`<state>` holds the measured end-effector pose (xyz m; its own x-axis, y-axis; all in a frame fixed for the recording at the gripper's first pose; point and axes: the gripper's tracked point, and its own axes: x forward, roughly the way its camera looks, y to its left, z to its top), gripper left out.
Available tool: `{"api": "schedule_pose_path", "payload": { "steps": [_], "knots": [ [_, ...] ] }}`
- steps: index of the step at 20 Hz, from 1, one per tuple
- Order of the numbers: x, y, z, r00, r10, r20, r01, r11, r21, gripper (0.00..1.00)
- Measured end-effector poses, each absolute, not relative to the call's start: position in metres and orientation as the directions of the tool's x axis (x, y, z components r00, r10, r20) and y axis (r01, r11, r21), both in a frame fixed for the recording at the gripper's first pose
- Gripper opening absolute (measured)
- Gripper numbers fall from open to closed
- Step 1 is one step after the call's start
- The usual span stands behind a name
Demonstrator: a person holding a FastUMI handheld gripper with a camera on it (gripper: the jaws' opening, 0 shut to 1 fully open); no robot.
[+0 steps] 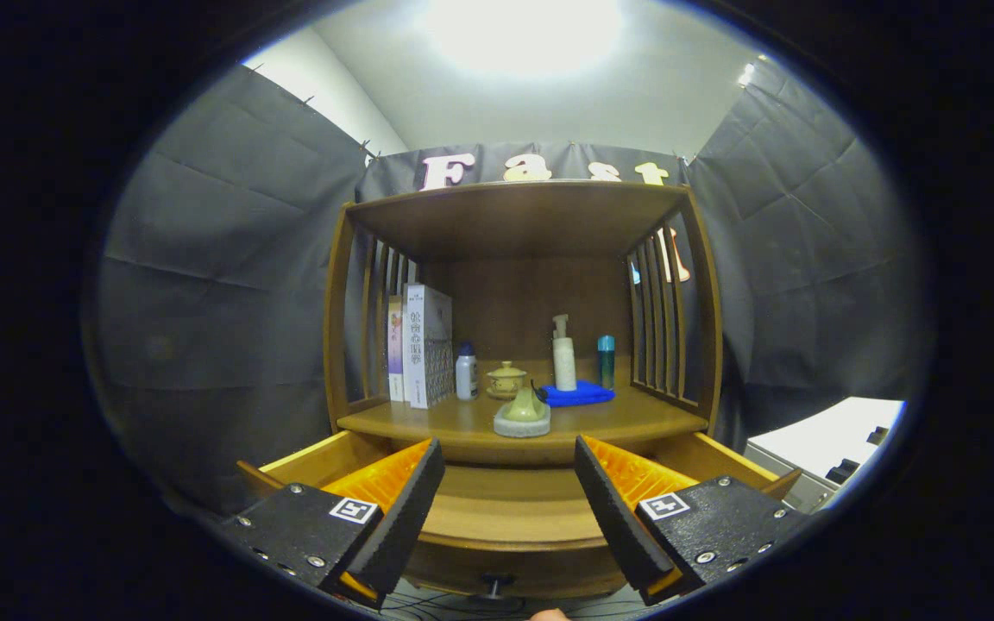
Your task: Pull open the drawer, take out the items inside it, and place them on the countertop above the cabinet.
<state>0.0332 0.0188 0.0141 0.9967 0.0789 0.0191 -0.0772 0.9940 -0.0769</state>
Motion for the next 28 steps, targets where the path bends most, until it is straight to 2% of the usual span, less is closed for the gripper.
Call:
{"api": "schedule_pose_path", "payload": {
  "steps": [17, 28],
  "knots": [
    [0.011, 0.023, -0.118, 0.990, 0.053, -0.133, -0.067, 0.992, -0.110, 0.94],
    [0.024, 0.018, -0.126, 0.990, -0.008, -0.140, -0.009, 0.993, -0.119, 0.93]
  ]
}}
